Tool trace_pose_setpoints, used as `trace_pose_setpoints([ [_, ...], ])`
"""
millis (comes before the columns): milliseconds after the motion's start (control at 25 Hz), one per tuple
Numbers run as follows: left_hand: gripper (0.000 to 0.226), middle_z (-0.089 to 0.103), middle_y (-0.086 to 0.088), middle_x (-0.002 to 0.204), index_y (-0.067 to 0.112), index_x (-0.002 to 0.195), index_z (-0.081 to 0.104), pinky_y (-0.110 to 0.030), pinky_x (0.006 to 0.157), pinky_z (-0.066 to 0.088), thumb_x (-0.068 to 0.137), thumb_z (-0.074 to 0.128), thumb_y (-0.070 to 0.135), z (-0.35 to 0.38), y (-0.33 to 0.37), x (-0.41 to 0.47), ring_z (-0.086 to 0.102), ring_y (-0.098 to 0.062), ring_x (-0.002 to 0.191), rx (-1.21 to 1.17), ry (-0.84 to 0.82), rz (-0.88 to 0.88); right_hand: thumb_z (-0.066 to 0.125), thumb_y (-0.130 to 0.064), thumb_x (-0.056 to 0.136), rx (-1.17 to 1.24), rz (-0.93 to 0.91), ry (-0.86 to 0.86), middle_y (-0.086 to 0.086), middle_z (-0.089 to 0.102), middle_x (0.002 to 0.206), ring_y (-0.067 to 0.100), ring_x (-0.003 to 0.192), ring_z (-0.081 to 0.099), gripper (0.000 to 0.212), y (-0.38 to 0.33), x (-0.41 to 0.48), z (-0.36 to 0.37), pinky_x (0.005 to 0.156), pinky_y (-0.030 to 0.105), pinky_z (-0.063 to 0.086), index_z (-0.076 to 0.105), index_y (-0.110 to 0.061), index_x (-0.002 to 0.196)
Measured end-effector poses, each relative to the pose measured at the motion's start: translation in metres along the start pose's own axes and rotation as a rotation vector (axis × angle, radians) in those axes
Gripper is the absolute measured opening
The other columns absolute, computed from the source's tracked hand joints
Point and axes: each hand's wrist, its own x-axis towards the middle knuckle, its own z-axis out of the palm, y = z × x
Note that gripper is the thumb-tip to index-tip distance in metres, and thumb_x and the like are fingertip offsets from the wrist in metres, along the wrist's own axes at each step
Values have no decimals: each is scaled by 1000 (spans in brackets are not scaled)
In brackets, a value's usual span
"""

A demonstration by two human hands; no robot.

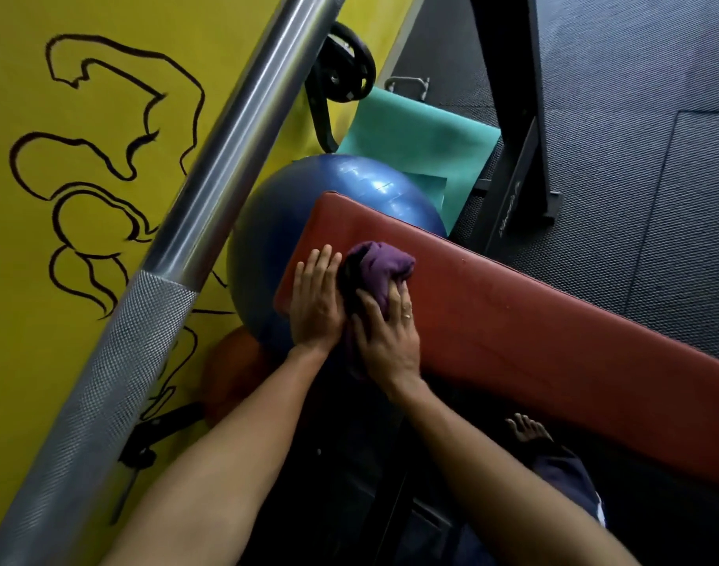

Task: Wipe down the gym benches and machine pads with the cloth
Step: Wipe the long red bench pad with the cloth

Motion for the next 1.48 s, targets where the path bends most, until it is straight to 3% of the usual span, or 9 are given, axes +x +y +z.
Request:
trace_pose_setpoints([
  [120,45,45,-12,154,7,144,51,-50,120,27,101,42,11,-1,7,-1,39,-31,145,26,28,-6,58,-38,99,-72,-19,-1,23,39,153,45,143,37,38,53,-22,-28,114,55,39,62,-21,132],
  [320,48,46,-9,154,9,144,52,-53,120,27,97,43,8,1,5,-1,39,-30,144,83,12,76,52,-38,97,159,520,62,30,27,156,49,148,23,44,25,26,-15,113,57,37,48,-25,138],
  [440,49,47,-11,153,7,143,52,-52,120,25,95,42,10,3,7,3,41,-32,143,43,-31,160,55,-38,97,58,231,-26,30,30,157,50,149,21,49,-7,2,-6,124,54,22,52,-20,142],
  [560,48,45,-10,154,8,144,52,-50,121,24,96,45,13,4,12,0,39,-31,144,57,-45,162,56,-40,98,-114,-55,-20,29,40,154,49,147,31,47,37,-42,-27,121,58,27,58,-18,140],
  [800,51,46,-4,155,14,144,53,-51,122,23,93,48,9,5,24,-2,36,-26,146,45,-57,174,48,-45,96,35,497,-88,31,15,163,44,152,19,60,46,-51,-45,117,54,35,33,-26,152],
  [960,50,48,-6,153,12,144,53,-50,122,24,94,47,12,8,23,-3,40,-28,145,25,-71,203,61,-31,93,90,184,-145,26,-2,166,43,155,-4,73,2,-34,-24,127,51,11,33,-16,158],
  [1120,50,46,-5,154,13,145,53,-49,122,22,96,43,16,7,26,-3,38,-27,146,52,-81,187,73,-46,88,-107,-61,-168,27,18,164,43,154,10,79,72,-56,-40,124,54,22,41,-18,155],
  [1320,50,47,-2,153,16,144,53,-49,122,24,94,46,14,7,30,-2,39,-25,145,70,-67,164,76,-34,85,-114,144,-146,41,32,148,55,138,34,79,105,-102,-60,101,65,47,33,-14,149],
  [1480,49,51,-7,150,12,142,54,-51,121,25,93,55,17,11,25,-5,41,-29,143,94,-61,196,84,-40,78,-19,34,-218,38,29,152,52,143,29,96,61,-51,-41,113,64,36,30,-21,156],
])
